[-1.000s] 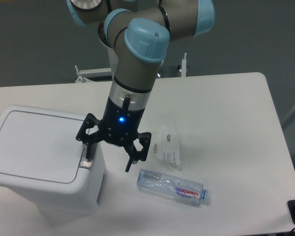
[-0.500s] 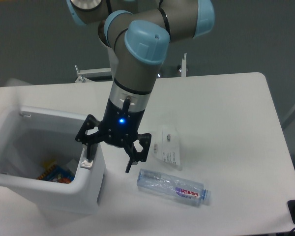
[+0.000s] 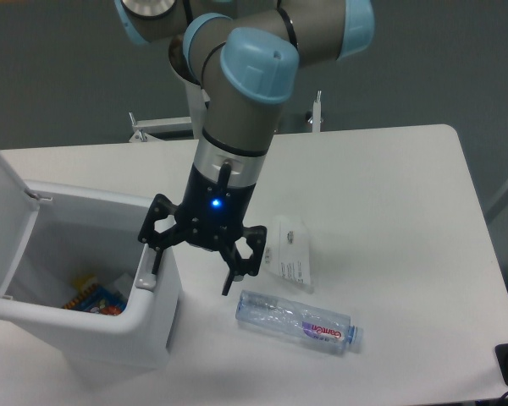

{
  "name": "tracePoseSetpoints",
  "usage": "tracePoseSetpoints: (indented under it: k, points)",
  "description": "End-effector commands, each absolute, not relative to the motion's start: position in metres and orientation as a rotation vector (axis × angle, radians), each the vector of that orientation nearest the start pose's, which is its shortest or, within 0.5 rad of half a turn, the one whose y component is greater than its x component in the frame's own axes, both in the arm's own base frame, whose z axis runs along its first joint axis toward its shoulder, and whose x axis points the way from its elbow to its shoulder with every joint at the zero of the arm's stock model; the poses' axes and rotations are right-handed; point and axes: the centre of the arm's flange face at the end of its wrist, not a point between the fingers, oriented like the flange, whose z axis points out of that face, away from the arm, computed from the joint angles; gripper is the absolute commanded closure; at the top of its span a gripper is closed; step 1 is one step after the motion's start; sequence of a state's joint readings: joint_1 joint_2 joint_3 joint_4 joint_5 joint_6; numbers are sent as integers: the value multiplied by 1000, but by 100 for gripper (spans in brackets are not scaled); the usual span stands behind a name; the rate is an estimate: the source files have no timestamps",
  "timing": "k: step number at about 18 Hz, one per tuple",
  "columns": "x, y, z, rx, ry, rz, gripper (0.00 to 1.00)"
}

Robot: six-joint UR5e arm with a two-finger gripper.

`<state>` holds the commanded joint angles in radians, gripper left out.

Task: Open the trash can

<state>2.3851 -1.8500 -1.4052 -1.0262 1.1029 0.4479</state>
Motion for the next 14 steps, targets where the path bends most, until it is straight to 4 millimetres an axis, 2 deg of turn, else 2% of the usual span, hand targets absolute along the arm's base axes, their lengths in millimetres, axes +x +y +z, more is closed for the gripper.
tracePoseSetpoints:
  k: [1,5,8,10,14]
  points:
    - [-349,559,489,-2497,-346,-149,0]
    - [-411,519,484,-2480,-457,-102,0]
    - [-448,496,466,-2499,-453,-80,0]
    - [-480,473,453,-2507,-453,-61,0]
    - [-515,444,427,-2542,-417,-41,0]
